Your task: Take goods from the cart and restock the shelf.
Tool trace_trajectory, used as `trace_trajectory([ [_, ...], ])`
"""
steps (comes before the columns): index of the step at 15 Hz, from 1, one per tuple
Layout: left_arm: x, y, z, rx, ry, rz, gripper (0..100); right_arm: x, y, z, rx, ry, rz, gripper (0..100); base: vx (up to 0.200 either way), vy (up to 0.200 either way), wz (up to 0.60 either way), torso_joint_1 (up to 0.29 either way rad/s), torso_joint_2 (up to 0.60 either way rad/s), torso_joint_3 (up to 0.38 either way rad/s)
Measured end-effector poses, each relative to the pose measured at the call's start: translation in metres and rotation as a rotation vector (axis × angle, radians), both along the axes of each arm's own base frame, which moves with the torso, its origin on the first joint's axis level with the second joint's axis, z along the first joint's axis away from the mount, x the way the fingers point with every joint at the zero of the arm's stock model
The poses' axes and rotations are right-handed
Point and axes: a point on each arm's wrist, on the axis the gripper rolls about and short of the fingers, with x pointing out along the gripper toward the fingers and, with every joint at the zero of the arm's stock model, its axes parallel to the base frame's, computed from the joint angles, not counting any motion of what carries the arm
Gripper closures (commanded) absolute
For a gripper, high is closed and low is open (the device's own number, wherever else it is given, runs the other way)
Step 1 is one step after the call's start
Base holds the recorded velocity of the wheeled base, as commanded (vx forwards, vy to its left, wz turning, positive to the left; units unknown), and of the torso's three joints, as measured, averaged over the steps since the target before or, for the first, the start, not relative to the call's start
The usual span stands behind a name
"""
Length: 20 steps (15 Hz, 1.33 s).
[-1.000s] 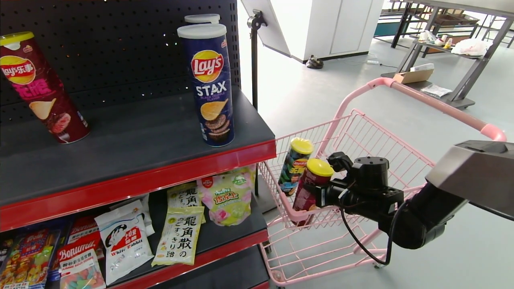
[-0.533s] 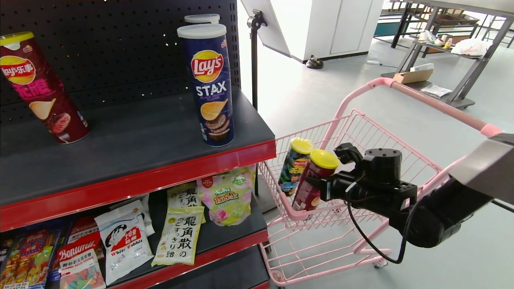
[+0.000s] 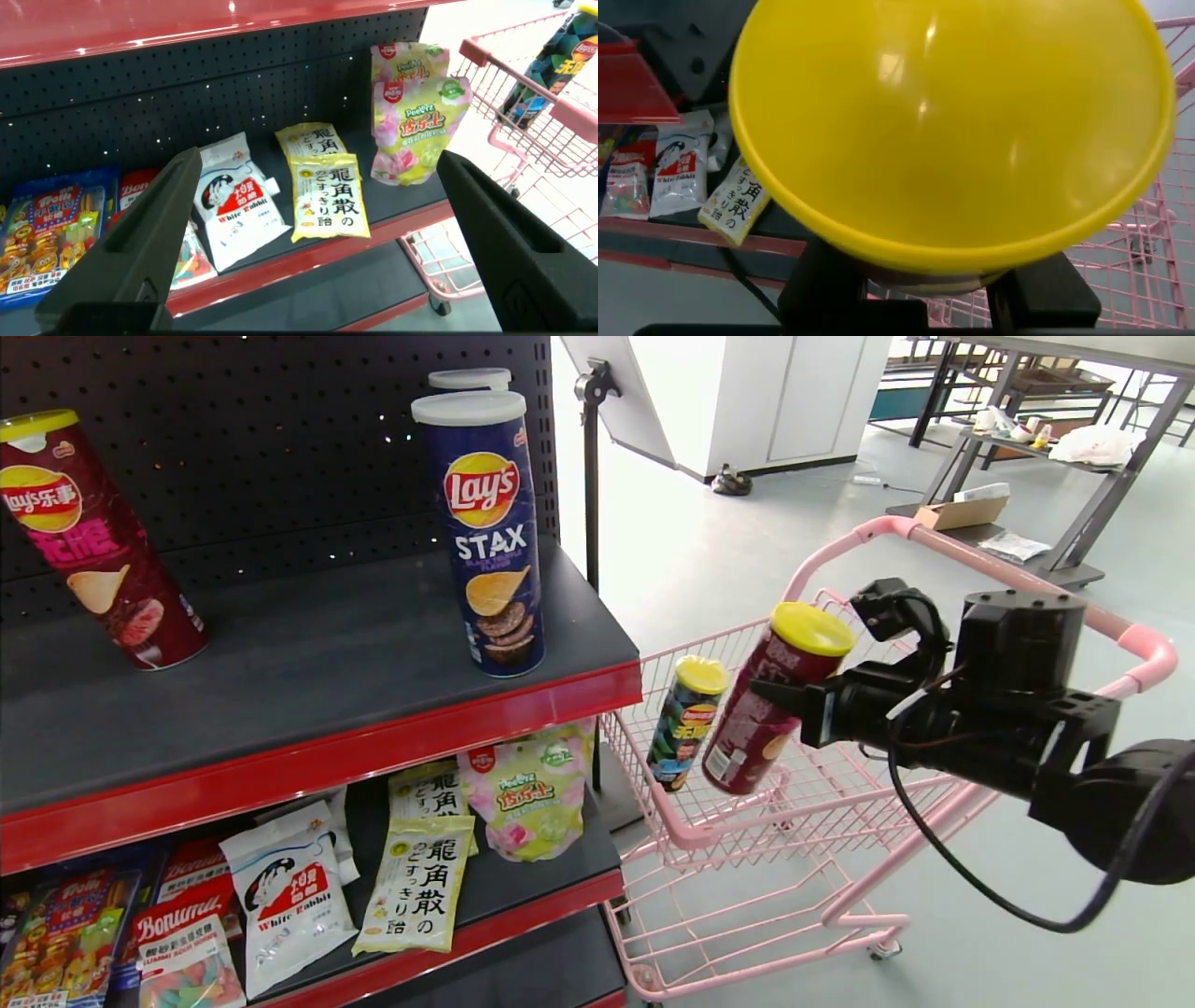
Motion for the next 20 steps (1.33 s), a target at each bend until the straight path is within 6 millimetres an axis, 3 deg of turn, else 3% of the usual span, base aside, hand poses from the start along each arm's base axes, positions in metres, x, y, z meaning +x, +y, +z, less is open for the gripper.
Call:
trace_trajectory([
  [4, 0.000, 0.000, 0.000, 0.000, 0.000, 0.000, 0, -0.059, -0.024, 0.052, -0.089, -0.041, -0.093, 100, 0.000, 0.000, 0.00, 0.000, 0.00, 0.000],
  [6, 0.000, 0.000, 0.000, 0.000, 0.001, -0.003, 0, -0.097, -0.039, 0.064, -0.108, -0.050, -0.125, 100, 0.000, 0.000, 0.00, 0.000, 0.00, 0.000],
  [10, 0.000, 0.000, 0.000, 0.000, 0.000, -0.003, 0, -0.164, -0.073, 0.046, -0.139, -0.036, -0.201, 100, 0.000, 0.000, 0.00, 0.000, 0.00, 0.000],
  [15, 0.000, 0.000, 0.000, 0.000, 0.000, -0.004, 0, -0.197, -0.089, 0.031, -0.128, -0.067, -0.257, 100, 0.000, 0.000, 0.00, 0.000, 0.00, 0.000],
  [20, 0.000, 0.000, 0.000, 0.000, 0.000, -0.003, 0, -0.203, -0.091, 0.030, -0.121, -0.084, -0.261, 100, 0.000, 0.000, 0.00, 0.133, -0.41, -0.261],
])
